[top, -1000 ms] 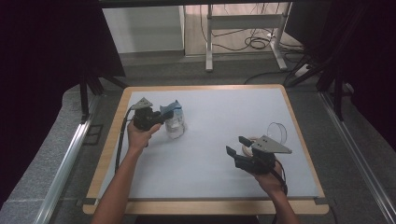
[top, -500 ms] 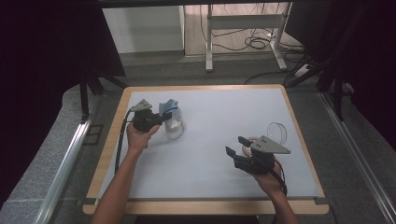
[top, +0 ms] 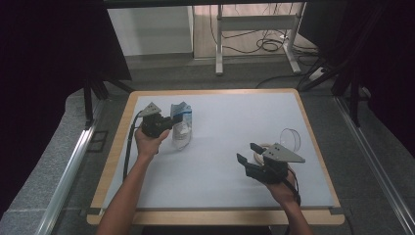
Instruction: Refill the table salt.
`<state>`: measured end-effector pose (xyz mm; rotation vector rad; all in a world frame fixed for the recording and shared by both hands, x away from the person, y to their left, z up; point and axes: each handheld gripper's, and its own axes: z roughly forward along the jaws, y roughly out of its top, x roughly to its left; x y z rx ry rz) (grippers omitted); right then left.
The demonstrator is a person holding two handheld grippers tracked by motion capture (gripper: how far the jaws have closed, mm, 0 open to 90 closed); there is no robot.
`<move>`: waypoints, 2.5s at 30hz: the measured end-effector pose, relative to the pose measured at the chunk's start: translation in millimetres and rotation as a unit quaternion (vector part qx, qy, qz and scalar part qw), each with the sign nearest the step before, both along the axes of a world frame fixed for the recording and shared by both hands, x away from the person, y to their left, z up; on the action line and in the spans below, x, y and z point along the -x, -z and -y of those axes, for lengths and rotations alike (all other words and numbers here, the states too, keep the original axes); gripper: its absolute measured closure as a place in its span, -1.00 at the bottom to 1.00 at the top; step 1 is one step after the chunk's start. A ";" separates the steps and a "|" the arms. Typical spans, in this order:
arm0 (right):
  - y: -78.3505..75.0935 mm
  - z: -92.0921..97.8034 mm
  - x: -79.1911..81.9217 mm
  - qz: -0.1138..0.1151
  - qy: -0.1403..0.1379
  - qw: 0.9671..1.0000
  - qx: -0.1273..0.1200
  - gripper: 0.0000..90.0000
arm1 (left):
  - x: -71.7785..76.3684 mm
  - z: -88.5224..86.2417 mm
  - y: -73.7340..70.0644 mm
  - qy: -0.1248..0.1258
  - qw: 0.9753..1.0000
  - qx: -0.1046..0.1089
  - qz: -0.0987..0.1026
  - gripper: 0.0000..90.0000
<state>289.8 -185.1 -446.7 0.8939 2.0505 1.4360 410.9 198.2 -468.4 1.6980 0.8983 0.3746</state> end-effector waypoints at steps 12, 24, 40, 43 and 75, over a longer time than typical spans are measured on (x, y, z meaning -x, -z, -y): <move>-1.7 -1.0 4.1 0.004 0.000 1.000 -0.001 -0.13 | 17.2 6.4 -20.2 0.035 0.999 0.026 -0.001 1.00; 7.0 -4.9 17.2 -0.013 0.013 1.000 -0.005 -0.22 | 44.7 35.1 -38.6 0.094 0.995 0.041 0.003 1.00; 15.7 -16.8 28.9 -0.006 0.013 1.000 0.009 -0.23 | 61.8 71.0 -38.7 0.130 0.991 0.027 -0.002 1.00; 17.2 -18.9 30.0 -0.008 0.011 1.000 0.011 -0.23 | 63.1 72.0 -38.7 0.131 0.991 0.027 -0.002 1.00; 49.8 -41.0 36.5 -0.040 0.004 0.998 0.049 -0.26 | 79.5 78.7 -45.0 0.152 0.987 0.049 0.004 1.00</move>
